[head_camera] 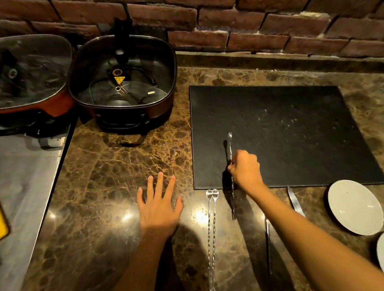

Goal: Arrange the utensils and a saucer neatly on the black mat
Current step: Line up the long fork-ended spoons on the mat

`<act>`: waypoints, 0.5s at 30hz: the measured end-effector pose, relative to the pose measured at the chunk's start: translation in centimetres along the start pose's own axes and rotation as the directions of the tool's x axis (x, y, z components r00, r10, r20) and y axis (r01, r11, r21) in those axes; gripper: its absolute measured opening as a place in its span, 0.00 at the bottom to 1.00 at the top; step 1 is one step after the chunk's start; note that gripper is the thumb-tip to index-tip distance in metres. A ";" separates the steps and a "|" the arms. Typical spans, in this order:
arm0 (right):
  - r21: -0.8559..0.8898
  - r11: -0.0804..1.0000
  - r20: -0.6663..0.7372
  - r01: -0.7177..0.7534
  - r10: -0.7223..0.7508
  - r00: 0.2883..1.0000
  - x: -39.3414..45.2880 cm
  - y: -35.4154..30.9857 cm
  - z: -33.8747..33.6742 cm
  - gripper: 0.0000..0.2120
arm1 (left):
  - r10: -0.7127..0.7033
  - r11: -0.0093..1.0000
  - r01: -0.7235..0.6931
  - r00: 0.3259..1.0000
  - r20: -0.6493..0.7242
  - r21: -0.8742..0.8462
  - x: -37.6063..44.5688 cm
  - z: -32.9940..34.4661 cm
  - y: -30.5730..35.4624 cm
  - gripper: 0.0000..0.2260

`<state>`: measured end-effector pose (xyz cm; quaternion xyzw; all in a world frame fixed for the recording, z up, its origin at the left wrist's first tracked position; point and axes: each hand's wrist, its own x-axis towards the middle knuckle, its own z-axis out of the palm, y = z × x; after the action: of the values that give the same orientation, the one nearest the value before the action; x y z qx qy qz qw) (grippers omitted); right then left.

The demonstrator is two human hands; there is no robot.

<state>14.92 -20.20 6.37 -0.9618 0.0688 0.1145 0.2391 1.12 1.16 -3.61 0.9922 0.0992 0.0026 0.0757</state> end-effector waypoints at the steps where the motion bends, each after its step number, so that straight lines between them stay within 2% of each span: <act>1: -0.030 1.000 0.012 0.000 0.000 1.000 1.2 -0.5 -0.2 0.04 | 0.000 1.000 0.000 1.000 -0.017 -0.004 -0.1 0.1 0.0 0.29; 7: -0.161 0.987 0.076 0.007 0.005 0.997 4.7 -2.1 0.4 0.03 | 0.073 0.997 -0.066 0.980 -0.184 0.045 -0.4 1.2 -0.3 0.26; 8: -0.167 0.986 0.078 0.009 0.004 0.997 4.8 -2.1 0.6 0.02 | 0.071 0.997 -0.063 0.978 -0.194 0.046 -0.4 1.2 -0.3 0.26; 12: -0.151 0.988 0.066 0.013 -0.003 0.998 4.6 -1.9 0.5 0.07 | 0.064 0.997 -0.056 0.979 -0.192 0.048 -0.4 1.1 -0.2 0.26; 15: -0.064 0.998 0.030 0.016 -0.014 0.999 3.2 -1.5 -0.1 0.08 | 0.059 0.998 -0.053 0.983 -0.176 0.039 -0.6 1.0 -0.2 0.26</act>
<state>18.32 -19.18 6.29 -0.9676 0.0546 0.1288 0.2100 0.56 1.09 -4.62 0.9916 0.0774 0.0910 0.0496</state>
